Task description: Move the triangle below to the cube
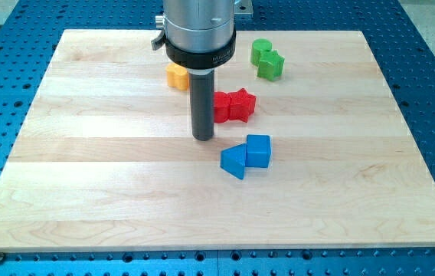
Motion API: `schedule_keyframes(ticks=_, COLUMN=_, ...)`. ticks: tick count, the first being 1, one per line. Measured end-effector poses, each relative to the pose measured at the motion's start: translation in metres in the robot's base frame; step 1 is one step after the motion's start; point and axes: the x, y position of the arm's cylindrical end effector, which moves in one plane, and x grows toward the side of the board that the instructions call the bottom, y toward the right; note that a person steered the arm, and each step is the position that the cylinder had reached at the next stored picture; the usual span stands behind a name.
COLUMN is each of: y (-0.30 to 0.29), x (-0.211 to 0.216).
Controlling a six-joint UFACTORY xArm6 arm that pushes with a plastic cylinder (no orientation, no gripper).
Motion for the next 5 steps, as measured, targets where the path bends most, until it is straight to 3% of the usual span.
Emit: schedule_keyframes(ticks=5, y=-0.0006, x=0.0019)
